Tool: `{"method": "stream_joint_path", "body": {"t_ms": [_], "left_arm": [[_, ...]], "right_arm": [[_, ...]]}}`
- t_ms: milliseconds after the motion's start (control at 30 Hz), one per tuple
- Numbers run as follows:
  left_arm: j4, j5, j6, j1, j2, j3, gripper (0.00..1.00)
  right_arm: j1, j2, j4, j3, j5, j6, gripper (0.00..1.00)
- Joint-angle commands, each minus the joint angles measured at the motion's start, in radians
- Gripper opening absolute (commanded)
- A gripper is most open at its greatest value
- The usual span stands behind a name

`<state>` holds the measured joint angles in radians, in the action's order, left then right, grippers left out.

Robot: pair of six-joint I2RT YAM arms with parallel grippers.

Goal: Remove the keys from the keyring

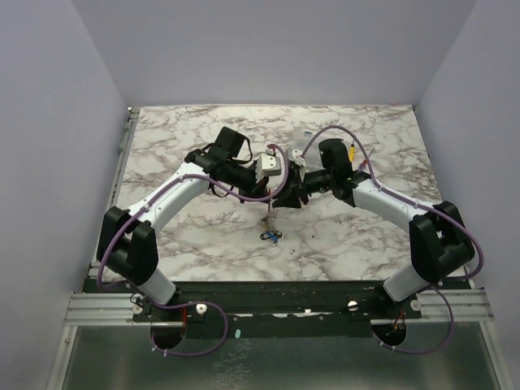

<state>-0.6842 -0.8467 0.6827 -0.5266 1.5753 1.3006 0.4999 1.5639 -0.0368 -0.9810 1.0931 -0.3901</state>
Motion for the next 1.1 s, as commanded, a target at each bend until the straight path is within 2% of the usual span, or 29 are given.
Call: {"method": "stream_joint_path", "body": {"t_ms": [0, 100, 200, 233, 467, 600, 733, 900, 1067], "left_arm": [[-0.012, -0.001, 0.027, -0.011, 0.018, 0.04, 0.0], [-0.013, 0.0, 0.025, -0.015, 0.029, 0.046, 0.0], [-0.012, -0.002, 0.024, -0.016, 0.036, 0.054, 0.0], [-0.012, 0.0, 0.022, -0.016, 0.037, 0.056, 0.0], [0.006, 0.0, -0.046, 0.008, 0.063, 0.095, 0.0], [0.04, 0.0, -0.128, 0.047, 0.078, 0.125, 0.37], [0.168, -0.016, -0.275, 0.122, 0.05, 0.078, 0.61], [0.454, 0.099, -0.485, 0.148, -0.024, -0.101, 0.66], [0.699, 0.19, -0.667, 0.148, -0.03, -0.231, 0.73]], "right_arm": [[-0.003, 0.025, 0.071, -0.04, 0.031, -0.026, 0.34], [-0.003, 0.03, 0.071, -0.048, 0.023, -0.026, 0.25], [-0.002, 0.035, 0.091, -0.054, 0.02, -0.036, 0.05], [-0.003, 0.035, 0.094, -0.053, 0.018, -0.038, 0.01], [-0.014, -0.016, -0.12, 0.027, -0.06, 0.121, 0.01], [-0.035, -0.01, -0.231, 0.034, -0.124, 0.246, 0.01], [-0.059, 0.03, -0.297, 0.007, -0.179, 0.379, 0.01], [-0.062, 0.075, -0.435, 0.025, -0.298, 0.603, 0.01], [-0.061, 0.132, -0.547, 0.016, -0.376, 0.807, 0.01]]}}
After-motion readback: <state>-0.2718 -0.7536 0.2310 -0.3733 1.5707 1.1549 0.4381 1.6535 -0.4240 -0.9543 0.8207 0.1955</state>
